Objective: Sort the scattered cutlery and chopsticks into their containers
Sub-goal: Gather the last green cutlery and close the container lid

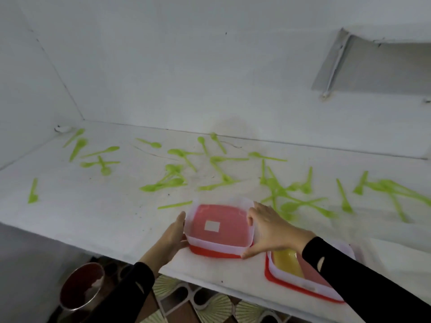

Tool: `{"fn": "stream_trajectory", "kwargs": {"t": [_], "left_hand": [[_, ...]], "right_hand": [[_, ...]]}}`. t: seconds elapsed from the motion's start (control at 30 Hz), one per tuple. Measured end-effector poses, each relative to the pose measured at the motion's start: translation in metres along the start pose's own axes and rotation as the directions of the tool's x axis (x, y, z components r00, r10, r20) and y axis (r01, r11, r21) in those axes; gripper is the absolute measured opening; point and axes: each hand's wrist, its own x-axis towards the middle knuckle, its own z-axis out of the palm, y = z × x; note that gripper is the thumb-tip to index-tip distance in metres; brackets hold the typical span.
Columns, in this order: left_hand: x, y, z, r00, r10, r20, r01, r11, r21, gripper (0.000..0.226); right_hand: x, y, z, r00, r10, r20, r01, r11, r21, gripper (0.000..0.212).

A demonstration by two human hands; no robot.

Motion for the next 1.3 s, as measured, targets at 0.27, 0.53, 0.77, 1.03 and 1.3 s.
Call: {"fn": "stream_trajectory", "kwargs": {"t": [0.27,0.53,0.77,1.03,1.3], "left_hand": [[0.013,0.028,0.006,0.999,-0.034,0.032,0.025,0.967,0.254,0.037],[0.007,0.033,0.021,1.000,0.026,0.003,-0.024,0.870,0.492,0.035],[0.001,0.037,0.024,1.000,-0.008,-0.002,0.008,0.832,0.555,0.033],[0.042,0.079,0.127,0.791,0.610,-0.051,-0.441,0.625,0.644,0.016],[0.089,0.109,0.329,0.775,0.503,0.384,-0.630,0.561,0.537,0.015]], "right_hand": [[-0.002,0.003,-0.016,0.977,0.093,0.191,-0.085,0.995,-0.049,0.084],[-0.015,-0.003,-0.024,0.961,0.055,0.271,-0.009,0.986,-0.169,0.103],[-0.018,-0.008,-0.033,0.956,-0.073,0.283,0.128,0.975,-0.180,0.107],[-0.032,0.054,-0.069,0.991,-0.093,-0.093,0.104,0.987,0.124,0.049],[-0.108,0.189,-0.107,0.955,0.233,-0.182,-0.189,0.954,0.233,0.023]]}}
